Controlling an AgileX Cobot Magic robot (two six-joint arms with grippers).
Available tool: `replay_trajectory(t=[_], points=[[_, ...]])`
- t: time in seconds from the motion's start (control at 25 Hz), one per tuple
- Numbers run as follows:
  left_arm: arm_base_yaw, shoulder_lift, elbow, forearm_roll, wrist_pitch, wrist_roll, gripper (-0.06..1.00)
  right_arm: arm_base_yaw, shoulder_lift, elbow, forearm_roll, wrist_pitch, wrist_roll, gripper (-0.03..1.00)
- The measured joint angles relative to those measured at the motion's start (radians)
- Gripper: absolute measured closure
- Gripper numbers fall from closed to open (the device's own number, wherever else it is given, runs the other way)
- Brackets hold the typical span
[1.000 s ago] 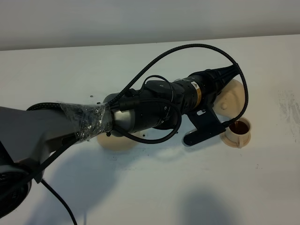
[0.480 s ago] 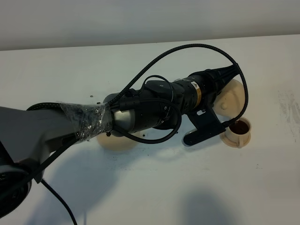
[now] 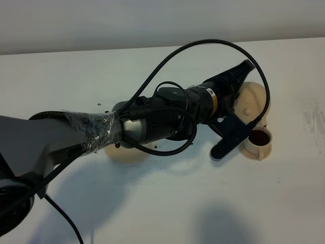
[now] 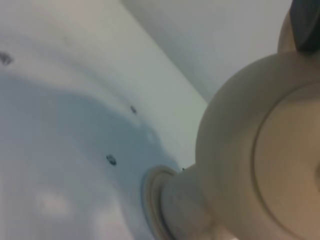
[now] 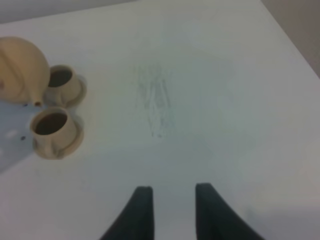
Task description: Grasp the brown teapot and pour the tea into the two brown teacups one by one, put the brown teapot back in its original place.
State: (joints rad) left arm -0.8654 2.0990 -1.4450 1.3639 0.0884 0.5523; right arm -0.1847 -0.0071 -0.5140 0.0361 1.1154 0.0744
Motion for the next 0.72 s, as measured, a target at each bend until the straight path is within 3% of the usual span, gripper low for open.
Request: replay_trajectory(t=[0.32, 0.48, 0.72], points=[[0.000, -0.001, 0.000, -0.041, 0.014, -0.252, 0.83, 0.000, 0.000, 0.000, 0.000, 0.000, 0.000, 0.74], [0.000, -0.033, 0.000, -0.118, 0.015, -0.364, 0.83, 0.000, 0.000, 0.000, 0.000, 0.000, 0.000, 0.74], [0.000, -0.151, 0.001, -0.272, 0.076, -0.608, 0.83, 0.000, 0.000, 0.000, 0.000, 0.000, 0.000, 0.74]])
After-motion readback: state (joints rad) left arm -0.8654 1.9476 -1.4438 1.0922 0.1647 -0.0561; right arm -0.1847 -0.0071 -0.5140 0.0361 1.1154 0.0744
